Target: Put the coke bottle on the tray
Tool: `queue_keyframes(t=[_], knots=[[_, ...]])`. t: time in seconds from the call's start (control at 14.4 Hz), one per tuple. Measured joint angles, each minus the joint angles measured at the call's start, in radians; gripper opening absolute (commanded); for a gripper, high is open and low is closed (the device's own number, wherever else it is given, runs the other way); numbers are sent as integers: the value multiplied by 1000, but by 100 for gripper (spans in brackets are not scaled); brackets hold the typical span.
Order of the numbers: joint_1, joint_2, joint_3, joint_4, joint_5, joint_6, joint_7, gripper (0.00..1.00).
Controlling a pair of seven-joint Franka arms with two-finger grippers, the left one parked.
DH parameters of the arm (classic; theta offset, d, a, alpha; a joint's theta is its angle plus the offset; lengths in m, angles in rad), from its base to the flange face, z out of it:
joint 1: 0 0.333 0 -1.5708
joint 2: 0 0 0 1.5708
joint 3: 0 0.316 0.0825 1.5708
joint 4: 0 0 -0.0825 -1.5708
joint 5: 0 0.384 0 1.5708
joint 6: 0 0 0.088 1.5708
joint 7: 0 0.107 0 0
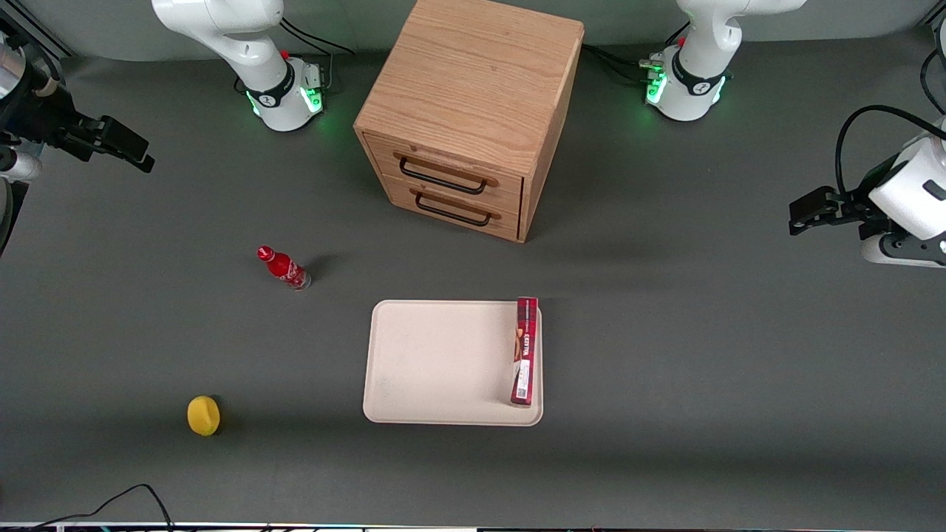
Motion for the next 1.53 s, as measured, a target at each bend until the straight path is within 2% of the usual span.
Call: queue_keyframes(t=[0.42,0.56,0.69,1.04,1.25,1.32,1.39,1.53], knots=[[1,28,3,-14,6,-31,26,100],[2,34,11,-71,24,8,26,100],[4,34,31,-200,31,159,28,100],[7,43,55,-602,31,687,36,100],[7,87,61,-763,31,940,46,97],[7,108,63,-787,32,989,51,54],[7,126,65,-798,31,1013,55,1],[7,138,74,-802,22,1022,55,0]])
